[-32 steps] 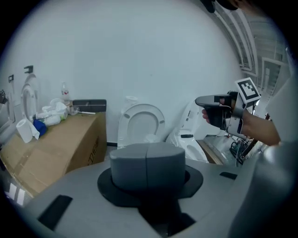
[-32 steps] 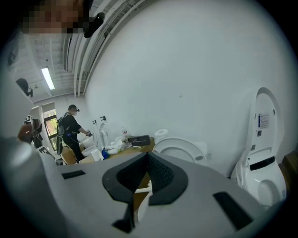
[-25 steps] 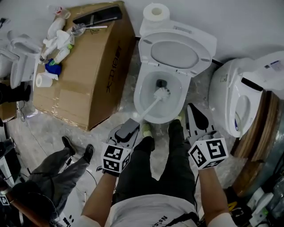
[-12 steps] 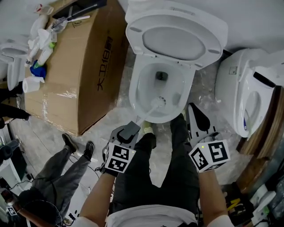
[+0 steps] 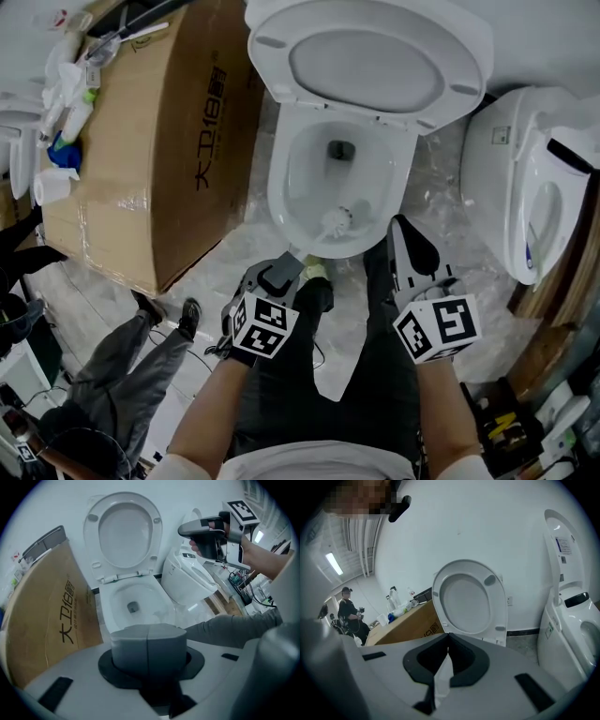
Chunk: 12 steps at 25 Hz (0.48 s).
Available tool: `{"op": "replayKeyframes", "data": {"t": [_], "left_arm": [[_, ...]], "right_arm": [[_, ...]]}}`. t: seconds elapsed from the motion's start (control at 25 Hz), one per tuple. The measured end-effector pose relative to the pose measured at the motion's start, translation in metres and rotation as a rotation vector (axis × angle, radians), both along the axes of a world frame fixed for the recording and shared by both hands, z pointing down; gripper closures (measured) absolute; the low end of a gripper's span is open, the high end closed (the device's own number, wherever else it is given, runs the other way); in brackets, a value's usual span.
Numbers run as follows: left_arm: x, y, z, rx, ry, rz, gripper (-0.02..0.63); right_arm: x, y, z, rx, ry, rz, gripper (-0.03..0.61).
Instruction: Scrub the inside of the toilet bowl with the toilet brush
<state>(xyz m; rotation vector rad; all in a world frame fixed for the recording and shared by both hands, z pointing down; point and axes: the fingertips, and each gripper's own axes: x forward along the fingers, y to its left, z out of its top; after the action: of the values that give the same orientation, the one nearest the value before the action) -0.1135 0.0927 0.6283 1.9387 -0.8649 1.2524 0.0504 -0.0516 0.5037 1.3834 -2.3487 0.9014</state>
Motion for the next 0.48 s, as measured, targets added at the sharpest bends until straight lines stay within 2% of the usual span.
{"op": "replayKeyframes", "data": {"t": [0.16,0.48], "left_arm": [[0.013,0.005,0.005,-0.007,-0.005,0.033,0.460],[0.054,-0.005,0.009,0.028,0.020,0.089,0.460]], "right_arm": [[-0.004,-0.002,0.001,0.006,-0.004,-0.001,0.566],[0.005,0.002,0.009,-0.005,0.019,0.006,0.566]]}}
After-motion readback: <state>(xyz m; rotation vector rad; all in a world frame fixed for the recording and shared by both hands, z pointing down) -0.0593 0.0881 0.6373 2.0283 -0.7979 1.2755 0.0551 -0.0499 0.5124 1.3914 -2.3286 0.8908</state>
